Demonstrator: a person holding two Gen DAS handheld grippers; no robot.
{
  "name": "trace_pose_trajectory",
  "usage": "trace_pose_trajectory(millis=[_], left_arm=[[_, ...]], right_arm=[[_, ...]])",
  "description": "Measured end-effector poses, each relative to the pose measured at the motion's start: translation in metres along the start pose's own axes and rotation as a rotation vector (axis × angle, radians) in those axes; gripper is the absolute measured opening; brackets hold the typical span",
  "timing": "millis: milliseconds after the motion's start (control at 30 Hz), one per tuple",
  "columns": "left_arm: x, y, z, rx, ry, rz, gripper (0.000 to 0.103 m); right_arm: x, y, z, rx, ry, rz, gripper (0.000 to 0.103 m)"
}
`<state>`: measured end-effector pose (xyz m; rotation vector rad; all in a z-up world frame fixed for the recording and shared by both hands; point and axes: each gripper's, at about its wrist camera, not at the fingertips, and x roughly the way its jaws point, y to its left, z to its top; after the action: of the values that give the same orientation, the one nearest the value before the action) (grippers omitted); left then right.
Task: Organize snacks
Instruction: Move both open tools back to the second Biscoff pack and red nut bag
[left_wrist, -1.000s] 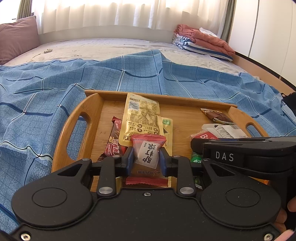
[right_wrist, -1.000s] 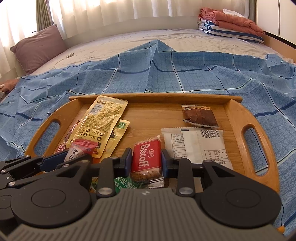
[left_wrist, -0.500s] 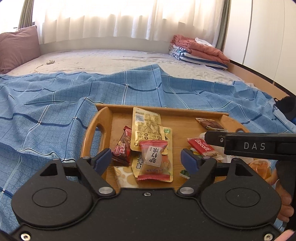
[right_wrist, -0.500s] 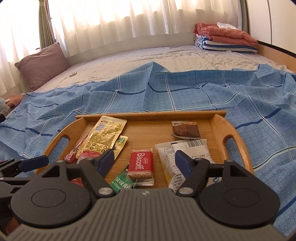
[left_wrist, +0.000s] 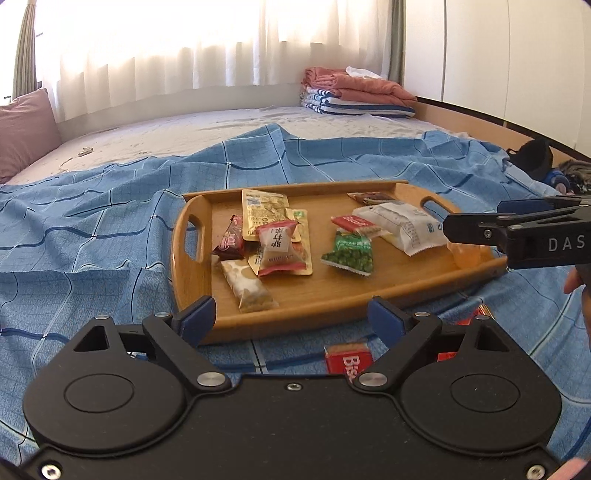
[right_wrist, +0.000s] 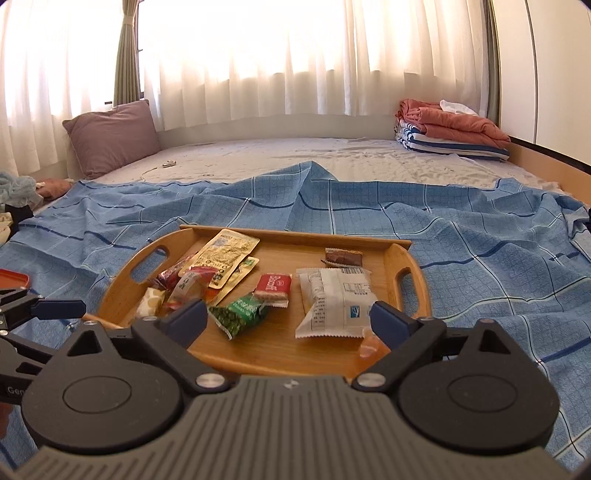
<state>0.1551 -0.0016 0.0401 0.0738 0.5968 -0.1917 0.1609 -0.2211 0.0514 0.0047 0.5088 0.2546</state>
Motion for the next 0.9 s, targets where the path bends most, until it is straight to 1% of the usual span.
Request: trace_pose_trajectory(millis=[167,333,467,733,900], left_arm=[[-0.015,-0.008,-0.019,0.020,0.005,-0.008,0.091],[-0.017,-0.012,-0.036,-0.005,0.049,-0.028,0.092],[-0.013,-0.015,-0.046,-0.012,0.083,-0.030,0.092],[-0.005,-0.024,-0.052,-0.012,0.115,-0.044,0.092],[0.000,-0.030,-0.051,-0.017,0.115,-0.048,0.092]], right_arm=[[-0.026,0.000,-0.024,-0.034,0.002,0.012,0.103],[-0.043,0.003,-0.043,-0.075,0.012,0.015,0.103],[-0.050,0.008,-0.057,-0.112,0.020,0.004,0.103],[-0.056,0.016,-0.074,-0.176,0.037,0.010,0.103],[-0.053,0.017,-0.080,-0.169,0.051,0.022,0.103]])
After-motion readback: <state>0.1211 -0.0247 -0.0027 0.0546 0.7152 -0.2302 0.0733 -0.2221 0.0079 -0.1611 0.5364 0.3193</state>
